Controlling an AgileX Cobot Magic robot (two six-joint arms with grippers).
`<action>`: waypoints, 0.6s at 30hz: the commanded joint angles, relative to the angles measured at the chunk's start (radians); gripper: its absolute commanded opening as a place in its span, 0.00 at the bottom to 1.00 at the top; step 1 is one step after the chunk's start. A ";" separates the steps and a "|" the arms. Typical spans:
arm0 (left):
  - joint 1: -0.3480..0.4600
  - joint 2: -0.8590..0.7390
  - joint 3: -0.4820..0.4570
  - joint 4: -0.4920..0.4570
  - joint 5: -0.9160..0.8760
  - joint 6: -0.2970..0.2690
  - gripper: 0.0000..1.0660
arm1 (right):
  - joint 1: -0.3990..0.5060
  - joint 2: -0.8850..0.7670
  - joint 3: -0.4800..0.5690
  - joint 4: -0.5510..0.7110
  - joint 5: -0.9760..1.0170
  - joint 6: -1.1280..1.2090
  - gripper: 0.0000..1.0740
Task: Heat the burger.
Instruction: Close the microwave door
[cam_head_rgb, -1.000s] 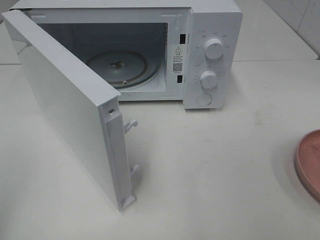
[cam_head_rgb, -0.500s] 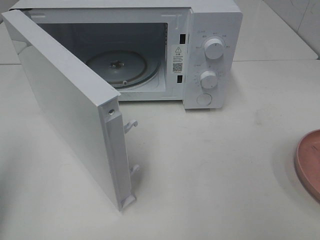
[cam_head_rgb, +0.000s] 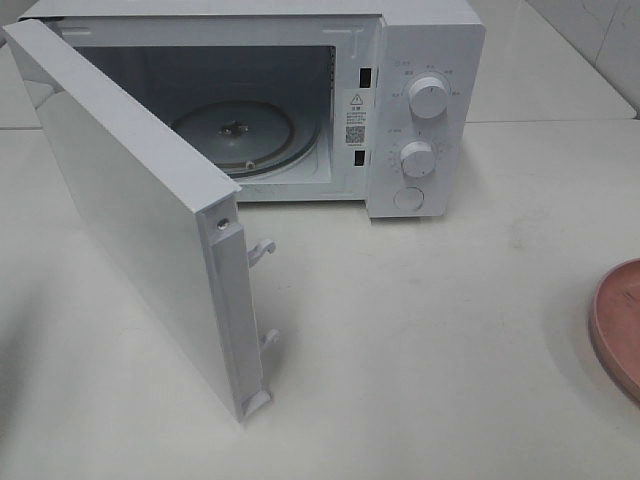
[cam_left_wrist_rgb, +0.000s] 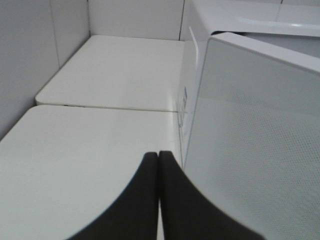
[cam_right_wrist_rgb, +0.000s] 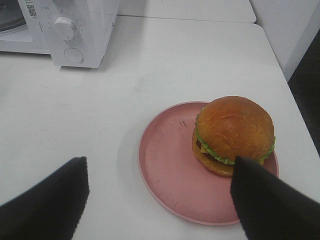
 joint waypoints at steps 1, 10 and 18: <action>0.002 0.082 -0.008 0.159 -0.132 -0.094 0.00 | -0.009 -0.033 0.002 -0.002 -0.014 -0.010 0.71; -0.029 0.272 -0.049 0.254 -0.287 -0.134 0.00 | -0.009 -0.033 0.002 -0.002 -0.014 -0.010 0.71; -0.202 0.403 -0.105 0.146 -0.293 -0.064 0.00 | -0.009 -0.033 0.002 -0.002 -0.014 -0.010 0.71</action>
